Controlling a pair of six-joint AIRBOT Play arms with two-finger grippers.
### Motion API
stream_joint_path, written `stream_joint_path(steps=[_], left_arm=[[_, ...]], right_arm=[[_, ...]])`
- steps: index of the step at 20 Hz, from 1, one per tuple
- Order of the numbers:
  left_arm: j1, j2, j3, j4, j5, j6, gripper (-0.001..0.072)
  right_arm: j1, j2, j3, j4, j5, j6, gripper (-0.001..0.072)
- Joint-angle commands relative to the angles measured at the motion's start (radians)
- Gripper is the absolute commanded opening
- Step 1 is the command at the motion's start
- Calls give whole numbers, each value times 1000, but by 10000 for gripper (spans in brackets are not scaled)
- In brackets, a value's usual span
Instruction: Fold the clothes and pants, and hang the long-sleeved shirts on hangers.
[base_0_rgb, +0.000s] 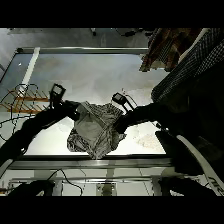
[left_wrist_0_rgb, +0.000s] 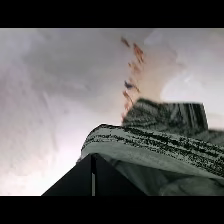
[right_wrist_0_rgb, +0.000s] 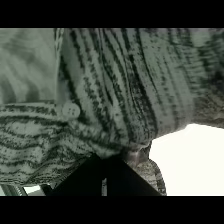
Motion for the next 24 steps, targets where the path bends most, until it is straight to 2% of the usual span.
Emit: stream_joint_path(steps=[1, 8, 10, 11, 12, 13, 14, 15, 16, 21, 24], left_arm=[[41, 195, 32, 0, -22, -8, 27], [50, 473, 138, 1, -9, -8, 25], [50, 498, 138, 47, 115, -8, 27], [49, 490, 137, 62, 222, 1, 27], [49, 465, 137, 64, 360, 46, 28], [49, 429, 134, 62, 476, 100, 57], [43, 380, 130, 44, 576, 162, 234], [34, 328, 124, 24, 624, 204, 500], [13, 266, 119, -4, 629, 213, 670], [-154, -87, 120, -14, 592, 214, 667], [-238, -242, 134, -15, 433, 214, 666]], right_arm=[[-4, 166, 71, -49, -11, 29, 59], [-4, 395, 288, -231, -42, 139, 59], [-4, 428, 309, -231, -95, 139, 59], [-4, 436, 309, -231, -126, 139, 59], [-4, 439, 309, -232, -166, 139, 59], [-4, 437, 308, -233, -211, 139, 59], [-4, 433, 308, -232, -250, 139, 59], [-4, 429, 304, -230, -280, 139, 59], [-3, 426, 296, -228, -299, 139, 60], [-3, 426, 261, -228, -314, 137, 60], [-3, 426, 261, -228, -314, 135, 60]])
